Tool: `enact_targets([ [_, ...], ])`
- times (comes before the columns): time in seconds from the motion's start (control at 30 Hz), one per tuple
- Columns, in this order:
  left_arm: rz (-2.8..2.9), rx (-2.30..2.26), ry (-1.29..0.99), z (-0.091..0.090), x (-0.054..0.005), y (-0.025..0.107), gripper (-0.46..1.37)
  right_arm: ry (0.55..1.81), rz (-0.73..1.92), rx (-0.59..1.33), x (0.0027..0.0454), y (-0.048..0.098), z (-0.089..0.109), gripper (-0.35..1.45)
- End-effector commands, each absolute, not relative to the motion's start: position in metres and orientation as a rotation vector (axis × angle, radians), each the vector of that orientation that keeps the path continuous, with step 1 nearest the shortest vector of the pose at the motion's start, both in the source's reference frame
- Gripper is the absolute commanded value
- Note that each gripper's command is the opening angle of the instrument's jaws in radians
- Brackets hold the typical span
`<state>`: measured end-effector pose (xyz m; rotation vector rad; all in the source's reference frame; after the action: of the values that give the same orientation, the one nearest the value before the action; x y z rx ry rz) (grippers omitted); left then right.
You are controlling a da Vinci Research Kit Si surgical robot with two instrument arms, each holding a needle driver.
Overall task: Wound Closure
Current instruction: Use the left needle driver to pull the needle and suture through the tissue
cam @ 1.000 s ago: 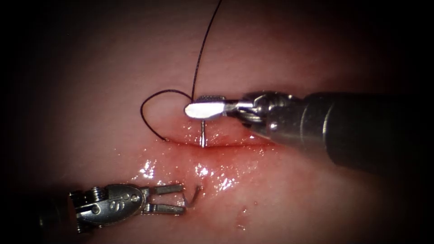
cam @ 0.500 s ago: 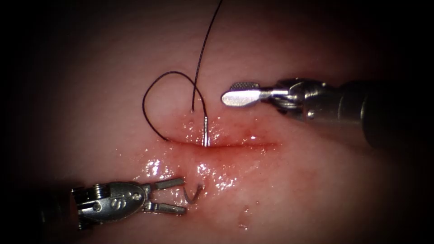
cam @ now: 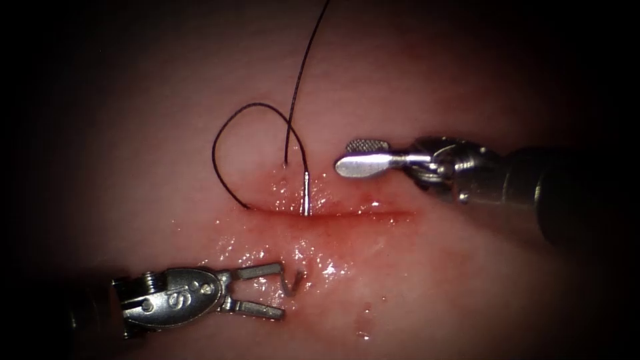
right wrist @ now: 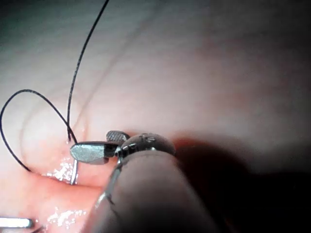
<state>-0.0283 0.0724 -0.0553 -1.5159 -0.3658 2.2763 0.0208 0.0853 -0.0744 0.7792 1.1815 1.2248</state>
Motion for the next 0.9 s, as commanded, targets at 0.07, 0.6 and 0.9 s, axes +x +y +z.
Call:
enact_targets([
  [0.07,2.279,-1.514,-0.359,-0.0557,-0.0284,0.0725,0.46,1.190,1.216,0.782,0.0209,0.0850,-0.0742,1.25],
  [0.6,2.276,-1.518,-0.296,-0.0556,-0.0300,0.0740,0.55,1.189,1.205,0.783,0.0199,0.0839,-0.0740,1.25],
  [0.9,2.264,-1.500,-0.287,-0.0552,-0.0311,0.0749,0.45,1.184,1.230,0.761,0.0188,0.0834,-0.0744,1.25],
])
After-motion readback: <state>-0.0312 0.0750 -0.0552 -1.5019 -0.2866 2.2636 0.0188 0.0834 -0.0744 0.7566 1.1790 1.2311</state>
